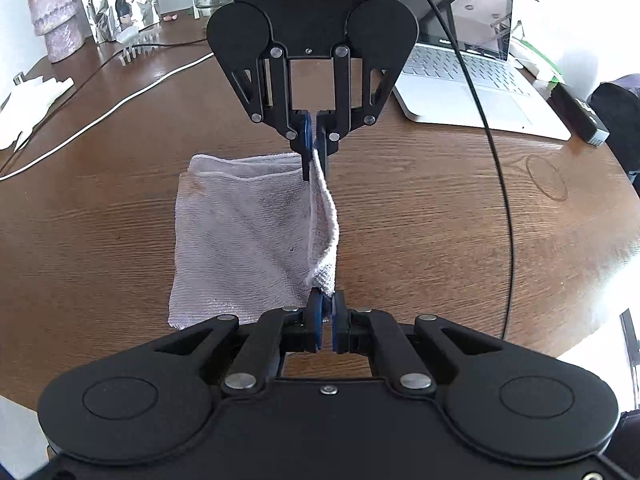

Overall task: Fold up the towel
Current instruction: 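Fold the strip end over onto itself with both grippers, then release the folded towel by opening both grippers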

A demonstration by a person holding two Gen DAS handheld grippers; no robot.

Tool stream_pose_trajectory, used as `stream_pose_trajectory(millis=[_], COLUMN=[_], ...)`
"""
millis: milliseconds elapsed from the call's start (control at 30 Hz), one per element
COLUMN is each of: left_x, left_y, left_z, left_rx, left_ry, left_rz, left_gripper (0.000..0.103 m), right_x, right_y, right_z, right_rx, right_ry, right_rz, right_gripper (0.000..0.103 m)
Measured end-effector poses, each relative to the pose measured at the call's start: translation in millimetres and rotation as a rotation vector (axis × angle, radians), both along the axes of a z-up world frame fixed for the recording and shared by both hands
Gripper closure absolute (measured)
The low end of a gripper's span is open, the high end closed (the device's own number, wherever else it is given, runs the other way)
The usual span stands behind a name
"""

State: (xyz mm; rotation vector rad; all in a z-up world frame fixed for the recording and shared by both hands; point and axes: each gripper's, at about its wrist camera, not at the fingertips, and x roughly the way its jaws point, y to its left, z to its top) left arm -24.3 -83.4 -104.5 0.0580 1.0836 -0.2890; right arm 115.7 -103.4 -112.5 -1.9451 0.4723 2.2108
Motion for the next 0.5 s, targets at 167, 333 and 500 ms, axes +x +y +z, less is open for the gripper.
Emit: stream_pose_trajectory(millis=[167,333,500], left_x=[-0.5,-10.0,-1.3], left_y=[5.6,16.8,33.6], left_z=[-4.3,8.7,19.1], left_rx=[-0.054,-0.028,-0.02], left_ry=[0.091,0.02,0.041], left_rz=[-0.028,-0.033,-0.057], left_gripper=[0.046,0.011,0.011], right_x=[0.3,5.8,10.5], right_y=[-0.1,-10.1,-9.4], right_z=[-5.2,5.8,26.6], right_rx=[0.001,0.054,0.082], right_ry=[-0.081,-0.122,-0.142], right_rz=[-0.043,-0.064,-0.3], right_gripper=[0.029,0.007,0.007])
